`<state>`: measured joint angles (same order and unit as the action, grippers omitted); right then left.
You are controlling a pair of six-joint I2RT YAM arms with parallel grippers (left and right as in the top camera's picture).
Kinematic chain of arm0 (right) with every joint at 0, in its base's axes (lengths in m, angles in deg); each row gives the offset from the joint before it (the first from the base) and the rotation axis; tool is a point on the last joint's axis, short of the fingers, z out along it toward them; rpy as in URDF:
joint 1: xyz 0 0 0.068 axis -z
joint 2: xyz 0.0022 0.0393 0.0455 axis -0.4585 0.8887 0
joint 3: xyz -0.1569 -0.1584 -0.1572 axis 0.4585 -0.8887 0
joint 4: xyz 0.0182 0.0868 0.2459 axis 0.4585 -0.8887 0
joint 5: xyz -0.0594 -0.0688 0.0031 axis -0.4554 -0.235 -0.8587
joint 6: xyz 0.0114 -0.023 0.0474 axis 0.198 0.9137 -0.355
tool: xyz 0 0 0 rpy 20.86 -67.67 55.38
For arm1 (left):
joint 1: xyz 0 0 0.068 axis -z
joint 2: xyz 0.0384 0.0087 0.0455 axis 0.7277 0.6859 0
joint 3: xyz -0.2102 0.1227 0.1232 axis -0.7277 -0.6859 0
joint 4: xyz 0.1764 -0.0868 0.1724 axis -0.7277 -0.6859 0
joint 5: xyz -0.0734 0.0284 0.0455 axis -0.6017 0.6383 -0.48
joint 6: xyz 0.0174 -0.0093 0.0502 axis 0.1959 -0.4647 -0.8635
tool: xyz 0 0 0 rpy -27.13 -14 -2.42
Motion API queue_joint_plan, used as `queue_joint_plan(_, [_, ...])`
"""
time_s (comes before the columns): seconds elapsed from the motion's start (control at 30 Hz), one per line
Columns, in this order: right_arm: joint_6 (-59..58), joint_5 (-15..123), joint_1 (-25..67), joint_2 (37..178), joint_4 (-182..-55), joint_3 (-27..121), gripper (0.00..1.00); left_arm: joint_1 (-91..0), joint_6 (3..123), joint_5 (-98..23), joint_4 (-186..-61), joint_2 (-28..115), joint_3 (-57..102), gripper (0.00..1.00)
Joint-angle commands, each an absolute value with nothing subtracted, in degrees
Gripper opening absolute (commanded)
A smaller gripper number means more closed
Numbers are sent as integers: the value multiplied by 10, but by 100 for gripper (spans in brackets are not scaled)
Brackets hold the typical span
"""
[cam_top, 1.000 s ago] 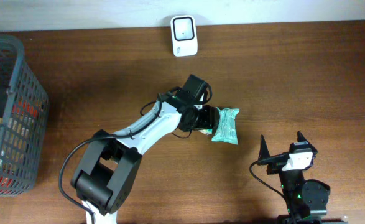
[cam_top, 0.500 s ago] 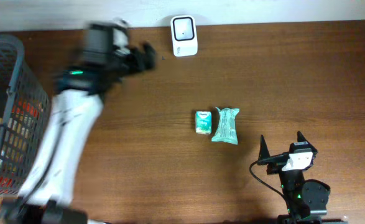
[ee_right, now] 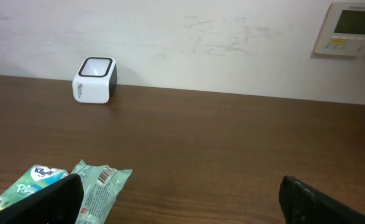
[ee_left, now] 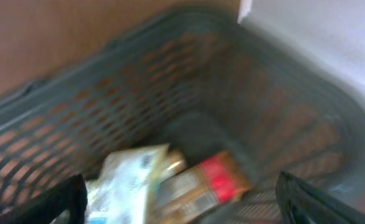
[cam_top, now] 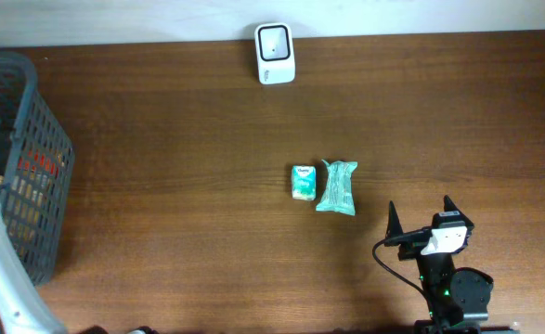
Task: Scan the item barcode
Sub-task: 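Reach into the basket and grasp the white-yellow snack bag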
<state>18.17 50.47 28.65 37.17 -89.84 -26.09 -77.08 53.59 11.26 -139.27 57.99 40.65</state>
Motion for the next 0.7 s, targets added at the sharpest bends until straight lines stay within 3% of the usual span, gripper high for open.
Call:
queue_joint_plan(0.0, [181,500,288,367,-898,-265,99,-804,530,132,-1430,638,375,91])
queue_joint_plan(0.17, [181,500,288,367,-898,-265,99,-847,533,132,-1469,708,334,91])
queue_joint_plan(0.27, [181,500,288,367,-898,-265,99,-881,532,125,-1466,733,311,99])
queue_joint_plan(0.67, [181,500,288,367,-898,-265,99,-925,446,55,-1403,854,299,96])
